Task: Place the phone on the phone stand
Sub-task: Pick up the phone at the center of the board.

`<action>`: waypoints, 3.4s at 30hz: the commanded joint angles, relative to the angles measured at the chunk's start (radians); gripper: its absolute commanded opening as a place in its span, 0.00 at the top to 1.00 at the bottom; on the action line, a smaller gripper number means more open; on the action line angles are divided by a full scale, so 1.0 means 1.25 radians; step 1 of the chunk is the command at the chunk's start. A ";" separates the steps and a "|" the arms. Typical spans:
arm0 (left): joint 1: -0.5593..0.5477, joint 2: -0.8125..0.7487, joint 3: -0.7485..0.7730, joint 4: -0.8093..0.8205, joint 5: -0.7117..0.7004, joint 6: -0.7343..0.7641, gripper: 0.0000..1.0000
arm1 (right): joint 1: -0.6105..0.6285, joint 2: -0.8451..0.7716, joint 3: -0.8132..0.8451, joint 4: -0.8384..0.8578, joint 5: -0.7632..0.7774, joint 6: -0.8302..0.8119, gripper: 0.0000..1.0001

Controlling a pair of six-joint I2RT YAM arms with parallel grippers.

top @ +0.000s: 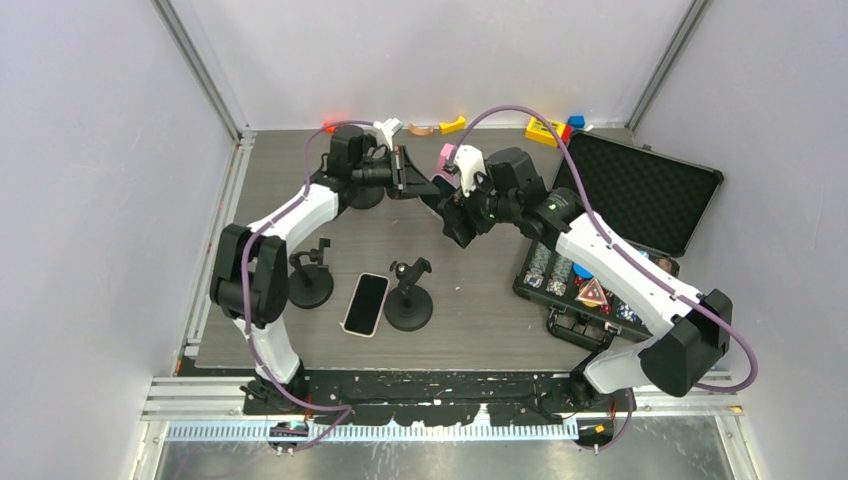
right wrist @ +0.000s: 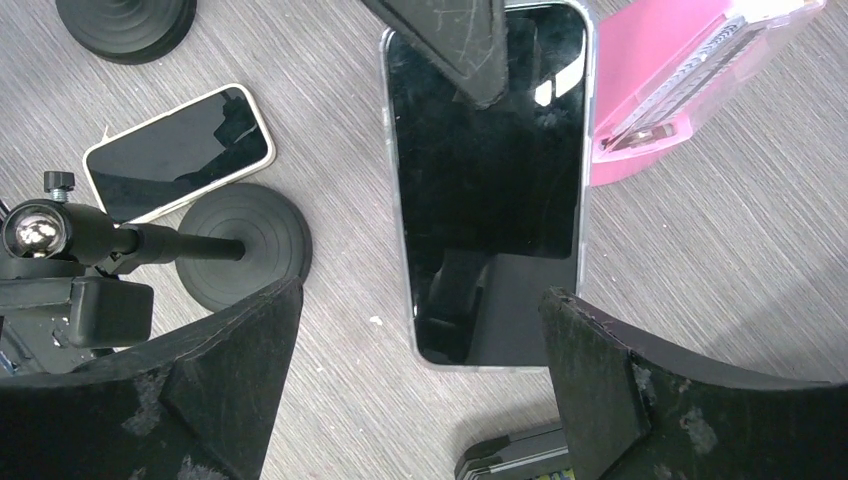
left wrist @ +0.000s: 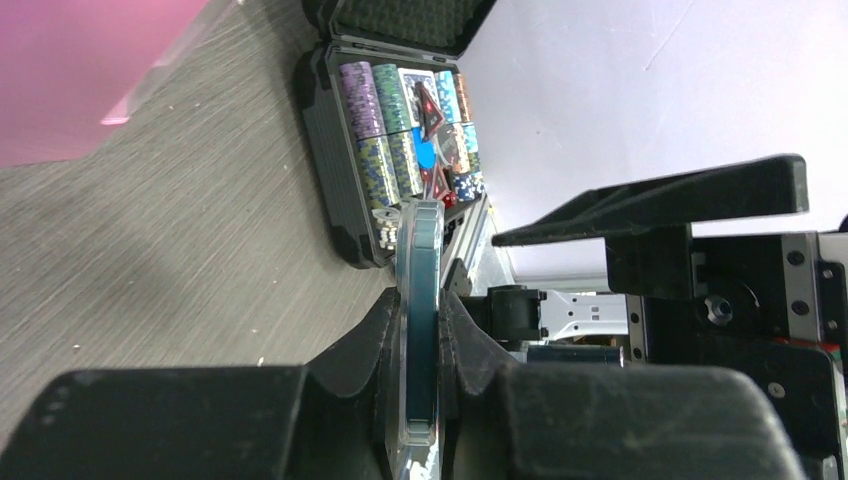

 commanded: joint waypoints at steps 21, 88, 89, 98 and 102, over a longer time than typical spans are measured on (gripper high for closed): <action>-0.020 -0.177 -0.061 0.045 0.040 0.034 1.00 | 0.007 -0.030 0.003 0.021 0.053 -0.063 0.06; -0.117 -0.324 0.020 -0.228 0.143 0.673 1.00 | -0.103 -0.004 0.079 -0.169 -0.479 -0.056 0.53; -0.117 -0.324 0.019 -0.218 0.144 0.674 1.00 | -0.103 -0.004 0.076 -0.170 -0.479 -0.059 0.54; -0.103 -0.322 0.010 -0.175 0.149 0.618 1.00 | -0.105 -0.006 0.083 -0.178 -0.489 -0.058 0.99; -0.091 -0.332 -0.046 -0.008 0.147 0.488 0.86 | -0.107 -0.004 0.093 -0.171 -0.498 -0.050 1.00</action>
